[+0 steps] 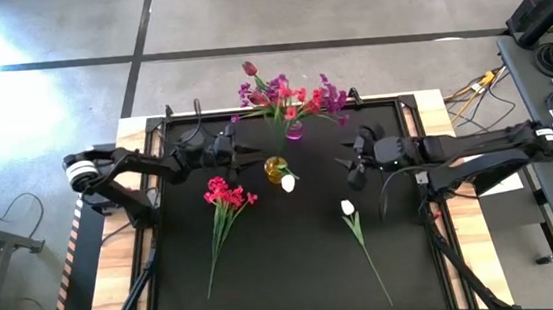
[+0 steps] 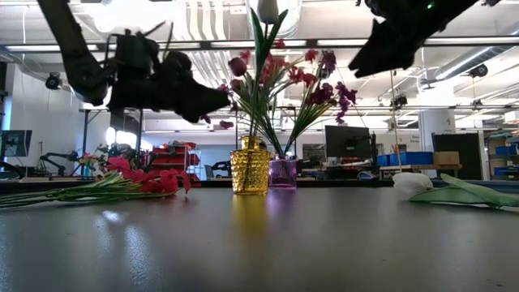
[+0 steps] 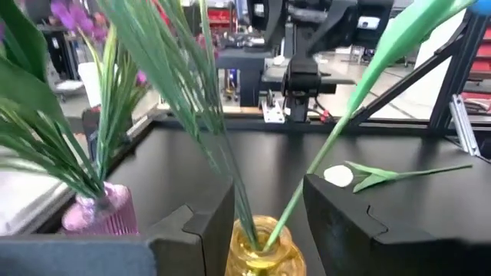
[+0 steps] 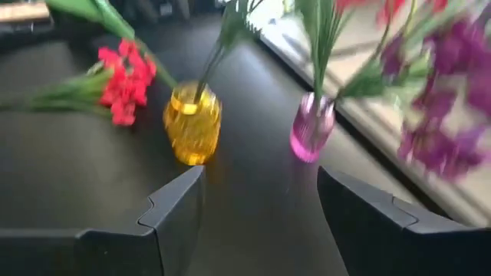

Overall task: Sort flowers into vase by color
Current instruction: Put the white tulip into the yellow vase

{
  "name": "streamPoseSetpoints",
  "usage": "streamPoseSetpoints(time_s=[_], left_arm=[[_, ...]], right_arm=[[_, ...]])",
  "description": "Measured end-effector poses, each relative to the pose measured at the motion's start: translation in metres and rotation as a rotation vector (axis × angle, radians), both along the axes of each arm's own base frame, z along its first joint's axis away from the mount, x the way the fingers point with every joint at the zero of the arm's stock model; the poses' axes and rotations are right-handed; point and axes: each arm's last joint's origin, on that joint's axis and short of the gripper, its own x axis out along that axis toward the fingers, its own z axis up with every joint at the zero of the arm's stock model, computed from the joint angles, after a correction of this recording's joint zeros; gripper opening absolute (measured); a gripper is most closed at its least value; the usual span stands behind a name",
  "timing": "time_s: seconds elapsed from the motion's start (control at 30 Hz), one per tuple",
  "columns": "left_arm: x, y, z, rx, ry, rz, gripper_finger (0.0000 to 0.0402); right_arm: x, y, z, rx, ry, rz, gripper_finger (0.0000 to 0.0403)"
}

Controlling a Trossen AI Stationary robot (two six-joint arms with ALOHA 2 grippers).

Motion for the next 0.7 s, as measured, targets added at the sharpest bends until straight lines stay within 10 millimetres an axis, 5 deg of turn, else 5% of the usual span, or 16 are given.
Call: streamPoseSetpoints(time_s=[0.37, 0.7], left_arm=[[-0.024, -0.012, 0.010, 0.057, -0.048, 0.052, 0.0142], [-0.027, -0.014, 0.014, 0.071, -0.066, 0.054, 0.0142]], right_arm=[[-0.026, 0.031, -0.009, 0.363, 0.322, -0.226, 0.0244], [0.004, 0.059, -0.062, 0.594, 0.619, -0.362, 0.0244]])
